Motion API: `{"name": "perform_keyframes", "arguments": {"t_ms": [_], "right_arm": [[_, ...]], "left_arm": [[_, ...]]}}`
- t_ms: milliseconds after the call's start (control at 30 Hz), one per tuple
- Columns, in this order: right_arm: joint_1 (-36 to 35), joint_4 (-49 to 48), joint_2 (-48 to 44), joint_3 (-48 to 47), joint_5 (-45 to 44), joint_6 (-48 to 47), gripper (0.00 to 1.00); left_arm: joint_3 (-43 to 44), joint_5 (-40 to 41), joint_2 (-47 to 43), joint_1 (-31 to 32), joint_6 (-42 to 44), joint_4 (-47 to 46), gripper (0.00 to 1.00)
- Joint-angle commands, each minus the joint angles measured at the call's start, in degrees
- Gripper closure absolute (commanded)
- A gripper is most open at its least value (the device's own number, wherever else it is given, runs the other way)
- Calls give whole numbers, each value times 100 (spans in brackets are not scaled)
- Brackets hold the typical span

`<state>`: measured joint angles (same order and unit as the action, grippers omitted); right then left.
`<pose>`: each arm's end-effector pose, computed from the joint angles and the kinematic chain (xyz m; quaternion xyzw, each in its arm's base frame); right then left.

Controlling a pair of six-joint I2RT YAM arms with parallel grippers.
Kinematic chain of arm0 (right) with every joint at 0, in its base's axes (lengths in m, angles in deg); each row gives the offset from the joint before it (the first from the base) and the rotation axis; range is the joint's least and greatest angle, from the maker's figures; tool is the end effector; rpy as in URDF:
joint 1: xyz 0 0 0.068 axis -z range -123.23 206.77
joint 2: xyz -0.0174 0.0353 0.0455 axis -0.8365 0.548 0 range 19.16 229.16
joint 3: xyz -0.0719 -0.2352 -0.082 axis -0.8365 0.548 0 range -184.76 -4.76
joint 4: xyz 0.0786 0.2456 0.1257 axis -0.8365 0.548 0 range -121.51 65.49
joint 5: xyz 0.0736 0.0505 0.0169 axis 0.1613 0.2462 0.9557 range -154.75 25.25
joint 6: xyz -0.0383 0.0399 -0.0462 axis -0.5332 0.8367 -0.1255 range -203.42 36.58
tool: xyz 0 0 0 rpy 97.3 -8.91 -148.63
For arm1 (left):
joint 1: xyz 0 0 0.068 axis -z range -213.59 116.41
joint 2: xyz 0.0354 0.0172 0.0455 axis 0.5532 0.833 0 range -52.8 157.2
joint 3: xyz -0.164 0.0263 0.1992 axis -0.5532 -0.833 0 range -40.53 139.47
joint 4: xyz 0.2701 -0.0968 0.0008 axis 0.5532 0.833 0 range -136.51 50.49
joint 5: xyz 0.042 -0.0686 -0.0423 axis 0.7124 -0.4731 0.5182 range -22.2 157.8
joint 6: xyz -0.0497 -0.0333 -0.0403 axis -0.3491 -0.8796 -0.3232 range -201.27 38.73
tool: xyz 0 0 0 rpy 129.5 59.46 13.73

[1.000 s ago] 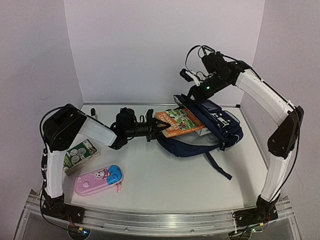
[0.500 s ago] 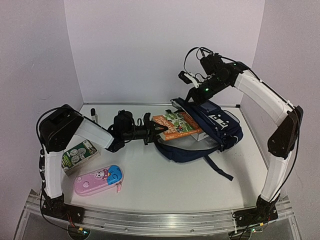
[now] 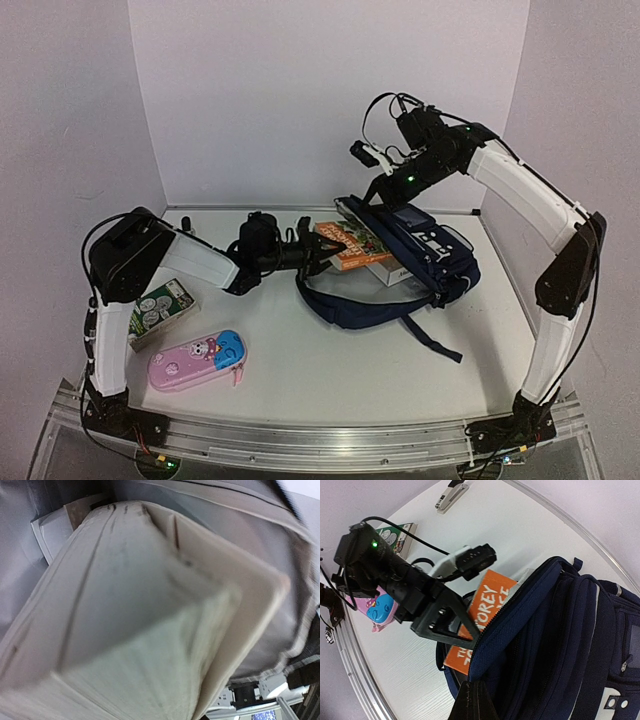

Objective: Pack the student bag
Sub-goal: Place the book in the student bag.

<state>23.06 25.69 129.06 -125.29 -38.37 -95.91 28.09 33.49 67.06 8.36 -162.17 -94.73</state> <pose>0.3586 0.2712 0.3651 -0.4325 0.7989 0.2747 0.3150 0.3380 -0.3490 0.1492 -0.0398 0.7213 -0.6798 0.1266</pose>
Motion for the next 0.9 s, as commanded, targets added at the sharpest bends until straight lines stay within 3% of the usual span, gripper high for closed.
{"name": "perform_keyframes", "arguments": {"t_ms": [0, 467, 700, 867], "right_arm": [[-56, -395, -362, -295, 499, 20, 100], [-224, -370, -169, -300, 694, -25, 100], [-224, -368, -101, -393, 435, -60, 100], [-225, -366, -20, -470, 346, -52, 100]], "left_arm": [[1264, 174, 429, 213, 98, -82, 100], [4076, 455, 2200, 454, 326, 1585, 98], [3037, 748, 1394, 479, 683, 1837, 65], [2166, 991, 734, 516, 862, 2055, 58]]}}
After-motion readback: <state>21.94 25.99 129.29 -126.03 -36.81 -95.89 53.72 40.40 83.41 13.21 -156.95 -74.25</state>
